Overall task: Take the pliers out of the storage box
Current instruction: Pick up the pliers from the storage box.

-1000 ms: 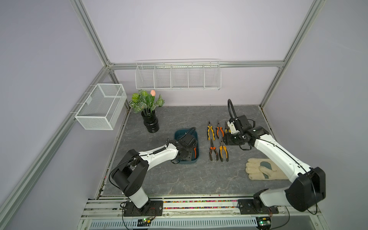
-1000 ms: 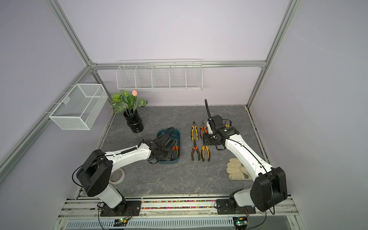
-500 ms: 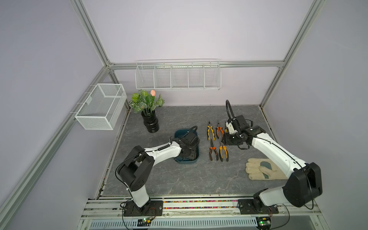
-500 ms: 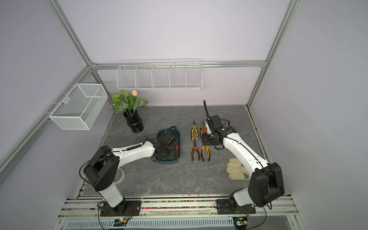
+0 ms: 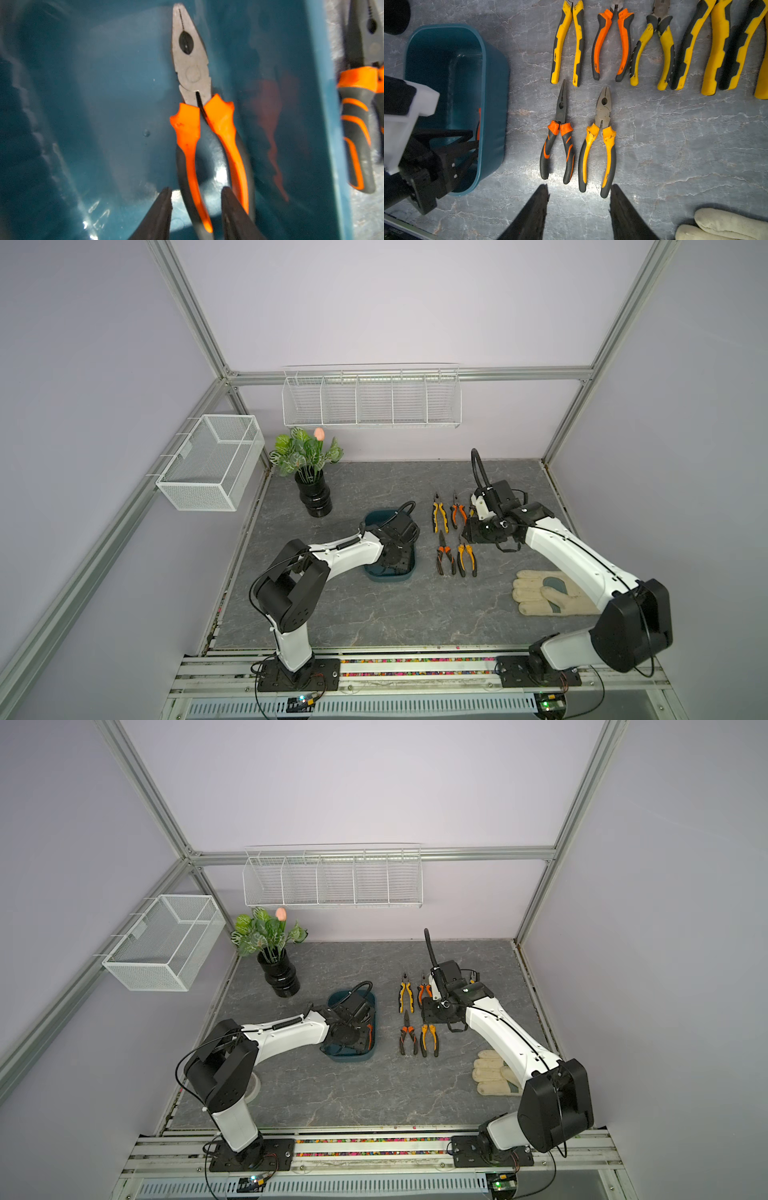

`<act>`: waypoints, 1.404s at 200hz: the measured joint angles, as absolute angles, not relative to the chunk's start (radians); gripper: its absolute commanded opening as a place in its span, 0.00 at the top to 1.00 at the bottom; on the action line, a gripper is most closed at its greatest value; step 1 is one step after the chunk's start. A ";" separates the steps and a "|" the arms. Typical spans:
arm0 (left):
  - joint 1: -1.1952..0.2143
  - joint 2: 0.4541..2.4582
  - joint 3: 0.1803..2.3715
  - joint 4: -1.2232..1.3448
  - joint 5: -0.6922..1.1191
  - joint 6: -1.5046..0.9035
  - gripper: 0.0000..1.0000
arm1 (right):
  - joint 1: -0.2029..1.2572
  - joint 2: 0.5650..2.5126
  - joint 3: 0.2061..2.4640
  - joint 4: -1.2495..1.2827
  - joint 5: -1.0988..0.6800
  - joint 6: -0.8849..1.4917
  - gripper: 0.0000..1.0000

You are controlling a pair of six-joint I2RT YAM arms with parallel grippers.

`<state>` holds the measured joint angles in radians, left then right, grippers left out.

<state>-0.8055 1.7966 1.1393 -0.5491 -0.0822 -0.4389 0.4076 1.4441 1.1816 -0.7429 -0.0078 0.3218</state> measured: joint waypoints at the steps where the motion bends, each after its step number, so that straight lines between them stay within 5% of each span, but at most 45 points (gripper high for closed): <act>1: -0.805 1.797 1.140 -0.551 -0.083 -0.439 0.58 | 0.408 1.444 1.182 -0.743 -0.008 0.322 0.49; 138: -0.805 1.853 1.168 -0.577 -0.127 -0.432 0.60 | 0.408 1.444 1.146 -0.742 -0.017 0.322 0.49; 167: -0.805 1.858 1.174 -0.579 -0.138 -0.439 0.90 | 0.408 1.443 1.136 -0.741 -0.019 0.322 0.50; 281: -0.802 1.861 1.182 -0.596 -0.165 -0.435 1.00 | 0.408 1.427 1.086 -0.727 -0.027 0.322 0.50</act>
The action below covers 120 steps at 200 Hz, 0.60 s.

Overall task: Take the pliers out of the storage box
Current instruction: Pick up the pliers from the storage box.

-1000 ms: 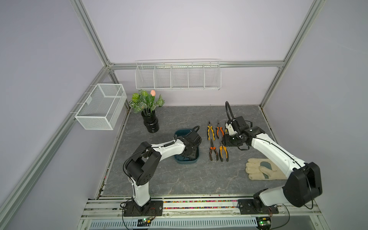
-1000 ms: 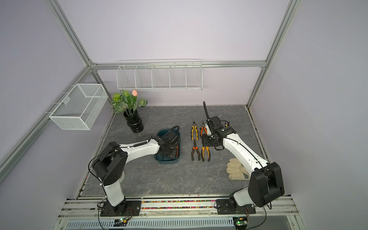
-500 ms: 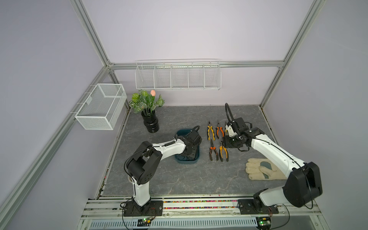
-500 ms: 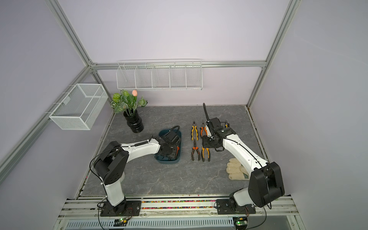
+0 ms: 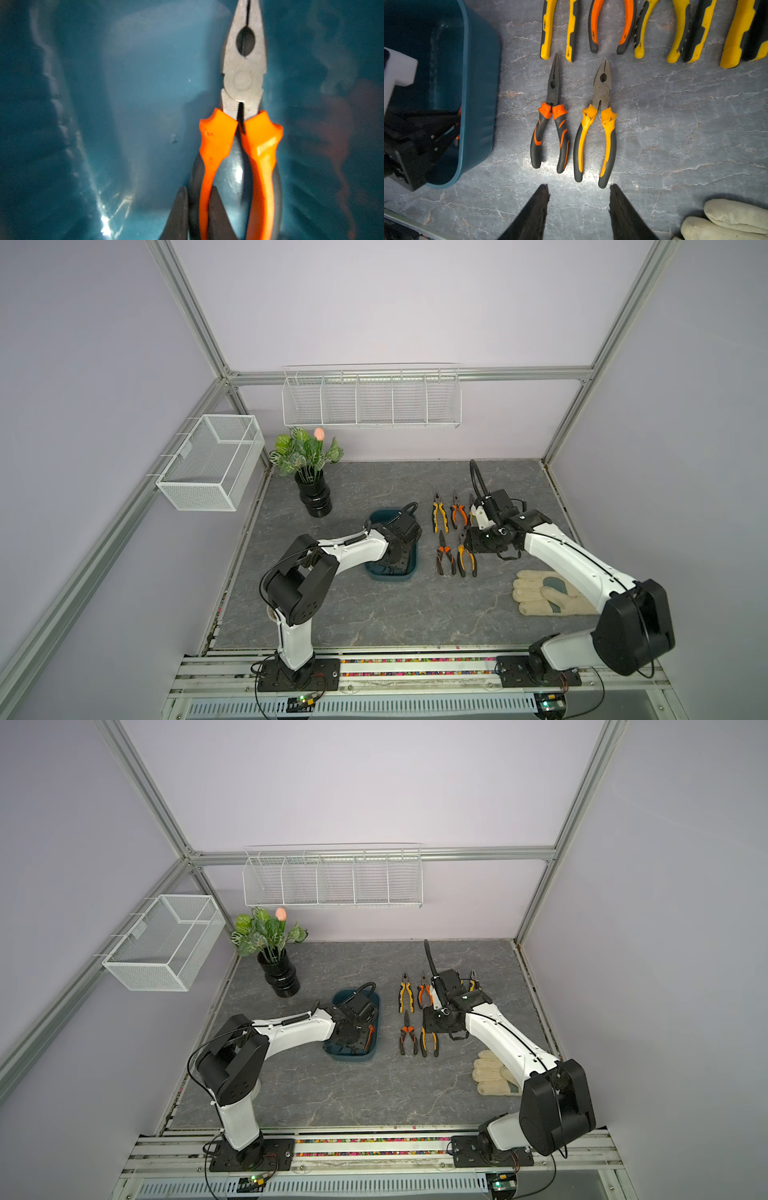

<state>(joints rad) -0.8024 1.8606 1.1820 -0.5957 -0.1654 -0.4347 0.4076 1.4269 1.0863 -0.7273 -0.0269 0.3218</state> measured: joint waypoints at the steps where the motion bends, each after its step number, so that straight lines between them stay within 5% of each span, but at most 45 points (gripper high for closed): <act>1: -0.802 1.861 1.182 -0.597 -0.168 -0.436 1.00 | 0.408 1.427 1.086 -0.727 -0.027 0.322 0.50; 120: -0.750 1.810 1.145 -0.665 -0.315 -0.520 1.00 | 0.408 1.398 1.053 -0.711 -0.050 0.325 0.50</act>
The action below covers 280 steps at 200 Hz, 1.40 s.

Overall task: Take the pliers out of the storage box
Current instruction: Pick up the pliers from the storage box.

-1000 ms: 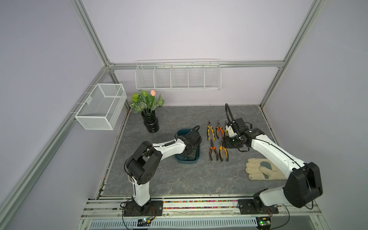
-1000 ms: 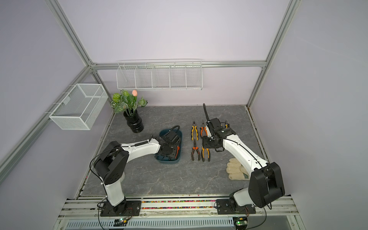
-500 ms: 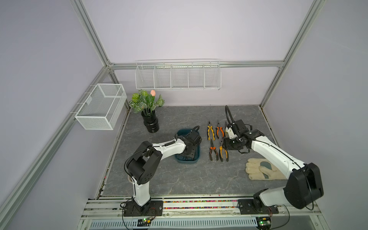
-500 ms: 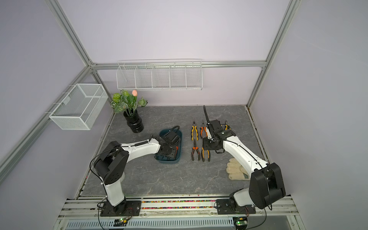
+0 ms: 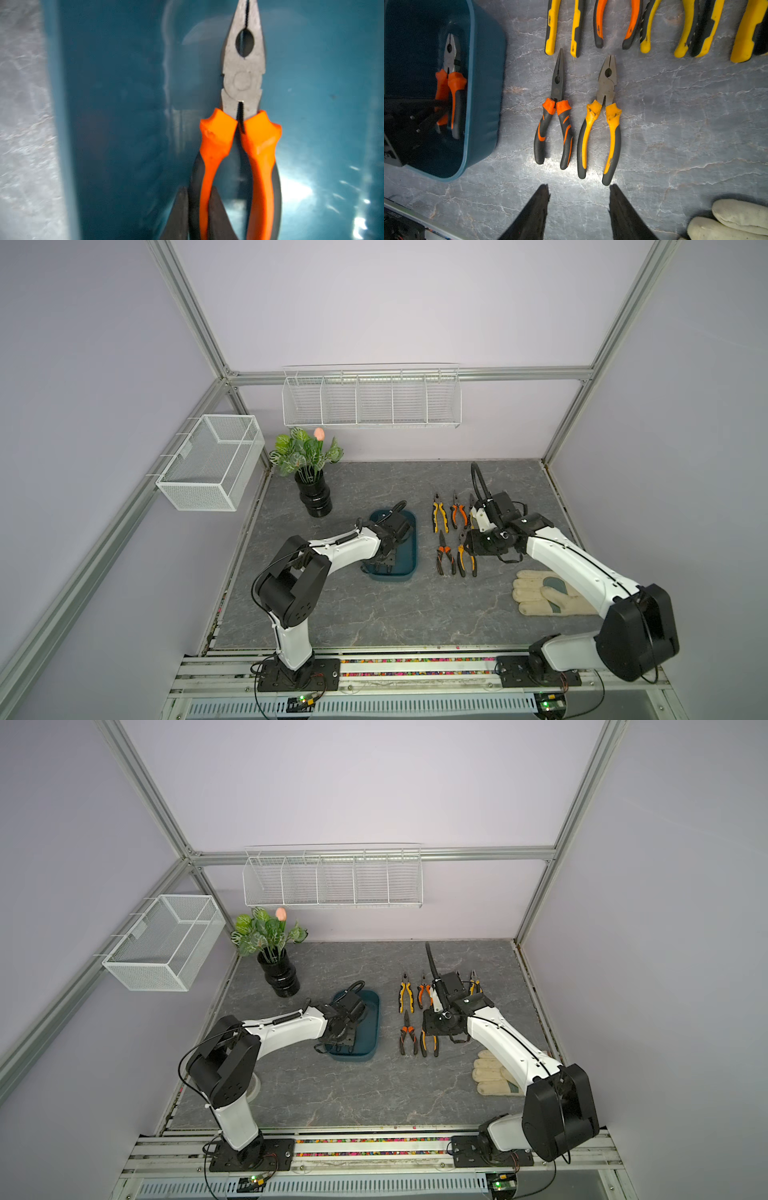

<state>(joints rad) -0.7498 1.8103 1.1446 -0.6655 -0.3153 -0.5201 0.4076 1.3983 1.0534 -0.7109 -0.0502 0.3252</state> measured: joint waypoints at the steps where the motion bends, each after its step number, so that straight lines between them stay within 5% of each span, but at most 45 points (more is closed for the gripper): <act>1: -0.750 1.809 1.143 -0.666 -0.317 -0.521 1.00 | 0.408 1.398 1.053 -0.711 -0.050 0.325 0.50; 118: -0.699 1.672 1.042 -0.653 -0.320 -0.537 1.00 | 0.424 1.395 1.050 -0.703 -0.050 0.338 0.50; 167: -0.701 1.541 1.024 -0.554 -0.155 -0.492 1.00 | 0.452 1.320 1.037 -0.647 -0.125 0.340 0.51; 236: -0.701 1.423 0.974 -0.327 0.216 -0.451 1.00 | 0.472 1.221 1.015 -0.396 -0.491 0.367 0.49; 280: -0.701 1.413 0.908 -0.116 0.490 -0.496 1.00 | 0.473 1.242 1.015 -0.281 -0.631 0.394 0.39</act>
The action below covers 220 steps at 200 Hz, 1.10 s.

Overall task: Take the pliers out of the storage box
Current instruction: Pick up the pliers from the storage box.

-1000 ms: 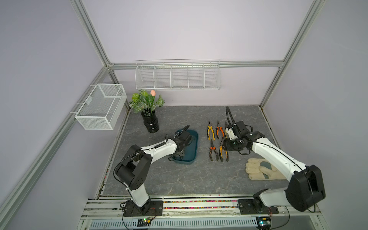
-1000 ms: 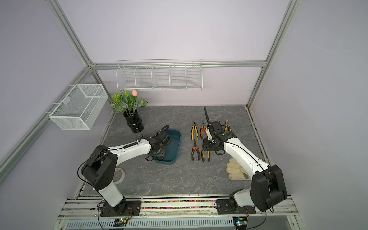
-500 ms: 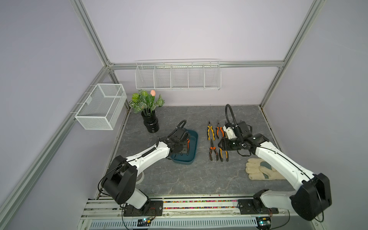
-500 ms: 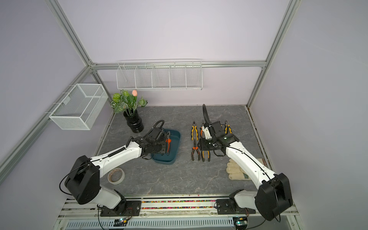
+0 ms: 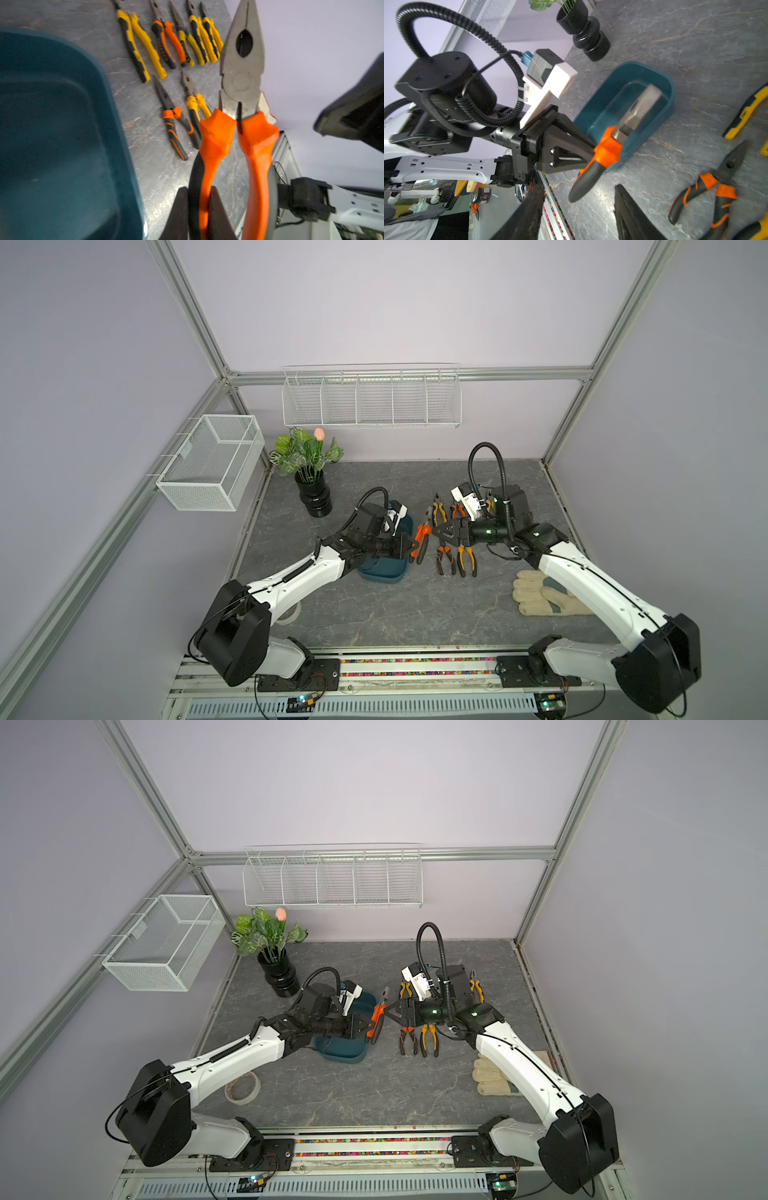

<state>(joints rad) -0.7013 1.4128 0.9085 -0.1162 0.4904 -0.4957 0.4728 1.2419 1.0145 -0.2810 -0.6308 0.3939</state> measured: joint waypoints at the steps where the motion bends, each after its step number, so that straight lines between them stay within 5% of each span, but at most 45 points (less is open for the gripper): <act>1: -0.701 1.412 0.907 -0.110 0.498 -0.498 1.00 | 0.473 1.242 1.015 -0.279 -0.632 0.394 0.39; 122: -0.650 1.396 0.780 0.437 0.894 -0.822 1.00 | 0.367 1.238 1.014 -0.133 -0.805 0.461 0.38; 220: -0.650 1.476 0.767 0.786 0.997 -1.030 1.00 | 0.365 1.263 0.970 0.226 -0.993 0.712 0.41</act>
